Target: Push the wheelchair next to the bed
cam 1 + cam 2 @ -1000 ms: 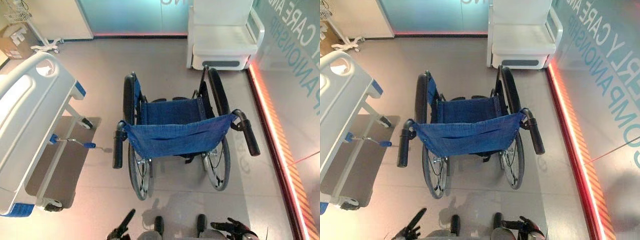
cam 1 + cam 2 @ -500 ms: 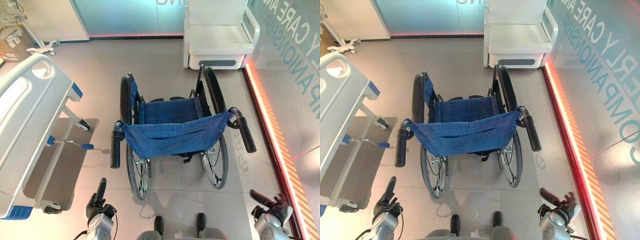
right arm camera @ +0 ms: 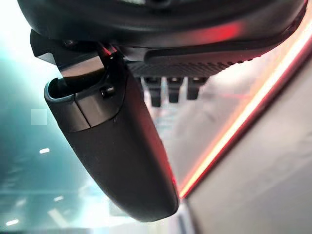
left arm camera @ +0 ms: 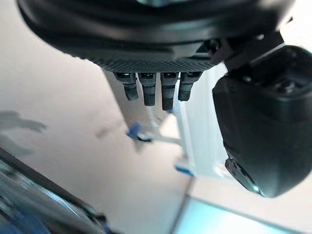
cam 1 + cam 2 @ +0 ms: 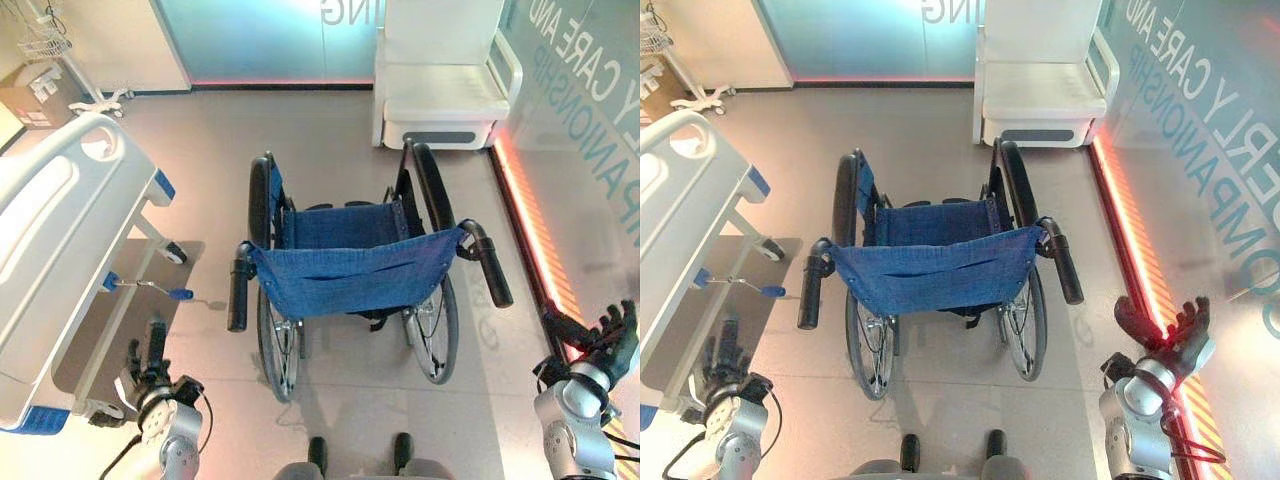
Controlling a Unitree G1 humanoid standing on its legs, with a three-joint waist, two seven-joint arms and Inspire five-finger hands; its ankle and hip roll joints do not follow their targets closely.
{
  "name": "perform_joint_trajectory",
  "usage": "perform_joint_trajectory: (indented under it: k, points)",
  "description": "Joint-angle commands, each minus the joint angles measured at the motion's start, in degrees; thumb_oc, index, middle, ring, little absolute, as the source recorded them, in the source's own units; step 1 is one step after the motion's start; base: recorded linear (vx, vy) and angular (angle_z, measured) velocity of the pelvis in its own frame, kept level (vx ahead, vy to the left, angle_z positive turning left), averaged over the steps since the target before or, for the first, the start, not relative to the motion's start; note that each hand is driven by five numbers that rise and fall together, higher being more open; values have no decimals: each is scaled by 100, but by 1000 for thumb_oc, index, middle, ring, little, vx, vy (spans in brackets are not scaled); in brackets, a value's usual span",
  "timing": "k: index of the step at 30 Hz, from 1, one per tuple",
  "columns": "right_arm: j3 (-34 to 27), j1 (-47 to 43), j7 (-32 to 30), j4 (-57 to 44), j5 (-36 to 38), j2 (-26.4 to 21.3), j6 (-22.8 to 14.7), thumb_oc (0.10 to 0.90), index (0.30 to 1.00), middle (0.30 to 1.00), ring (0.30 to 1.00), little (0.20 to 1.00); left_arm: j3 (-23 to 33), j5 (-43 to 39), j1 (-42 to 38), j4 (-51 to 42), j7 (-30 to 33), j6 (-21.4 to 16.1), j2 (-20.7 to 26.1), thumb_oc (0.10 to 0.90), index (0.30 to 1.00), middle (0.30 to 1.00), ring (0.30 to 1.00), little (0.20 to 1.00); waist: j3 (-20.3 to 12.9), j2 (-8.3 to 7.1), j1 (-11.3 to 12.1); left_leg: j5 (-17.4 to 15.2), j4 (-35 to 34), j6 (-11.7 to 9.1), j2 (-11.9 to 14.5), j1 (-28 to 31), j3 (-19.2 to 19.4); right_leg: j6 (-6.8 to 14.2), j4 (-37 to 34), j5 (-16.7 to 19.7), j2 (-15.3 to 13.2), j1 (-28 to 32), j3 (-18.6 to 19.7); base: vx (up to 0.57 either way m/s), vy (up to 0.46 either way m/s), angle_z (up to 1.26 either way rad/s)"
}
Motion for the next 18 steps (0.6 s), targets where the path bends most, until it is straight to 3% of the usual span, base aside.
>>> perform_joint_trajectory:
  k: [1, 8, 13, 16, 18]
  points:
    - [-398, -514, -200, -764, -699, -703, -582, 800, 900, 900, 900, 900, 230, 551, -502, -618, -166, -211, 850, 800, 900, 900, 900, 900, -367, -65, 69, -15, 21, -36, 8, -184, -23, -198, 11, -26, 14, 123, 8, 0, 0, 0]
    - [-212, -834, 15, -1367, -801, -1014, -894, 800, 900, 900, 900, 900, 106, 657, -828, -1438, -528, -210, 1169, 800, 900, 900, 900, 900, -356, -74, 124, 3, 21, -73, 33, -198, -7, -178, 11, -37, 4, 139, -32, 0, 0, 0]
    - [-293, -934, 544, -1815, -259, -1196, -1267, 800, 900, 900, 900, 900, 234, 999, -951, -1915, -1155, -466, 1548, 800, 900, 900, 900, 900, -359, -94, 121, 1, 21, -107, 49, -198, 59, -144, 12, -44, -2, 141, -2, 7, -1, 3]
    - [-220, -922, 905, -2100, -50, -1213, -1273, 800, 900, 900, 900, 900, 186, 813, -956, -2254, -1660, -262, 1655, 800, 900, 900, 900, 900, -357, -101, 126, -5, 21, -122, 56, -199, 94, -122, 13, -43, -9, 133, 15, 0, 0, 0]
    - [-162, -907, 1262, -2253, 254, -1229, -1192, 800, 900, 900, 900, 900, 144, 799, -920, -2416, -1881, 115, 1720, 800, 900, 900, 900, 900, -348, -105, 133, -2, 21, -129, 60, -216, 114, -108, 14, -37, -10, 112, 32, 0, 0, 0]
